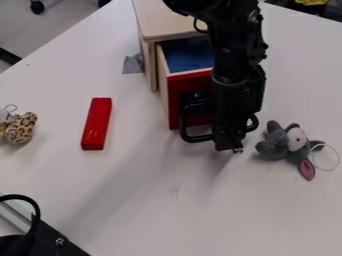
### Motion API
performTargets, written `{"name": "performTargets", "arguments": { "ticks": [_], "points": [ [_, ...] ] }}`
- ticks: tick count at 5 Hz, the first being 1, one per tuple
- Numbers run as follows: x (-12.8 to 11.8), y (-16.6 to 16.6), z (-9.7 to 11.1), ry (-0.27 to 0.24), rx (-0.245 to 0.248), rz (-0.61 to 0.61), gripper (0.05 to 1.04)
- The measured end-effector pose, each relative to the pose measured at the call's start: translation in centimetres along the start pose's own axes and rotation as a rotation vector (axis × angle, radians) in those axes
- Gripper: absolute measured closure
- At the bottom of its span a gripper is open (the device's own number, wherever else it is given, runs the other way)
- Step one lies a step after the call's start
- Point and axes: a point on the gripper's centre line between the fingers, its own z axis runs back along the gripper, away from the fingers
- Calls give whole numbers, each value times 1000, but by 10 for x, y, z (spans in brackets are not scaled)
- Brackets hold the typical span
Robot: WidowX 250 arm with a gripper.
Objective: Open the drawer
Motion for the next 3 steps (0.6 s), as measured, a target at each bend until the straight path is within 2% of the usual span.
{"name": "performTargets", "arguments": {
  "ticks": [3],
  "points": [
    [-7, -7, 2, 22, -26, -29, 964]
  ]
}}
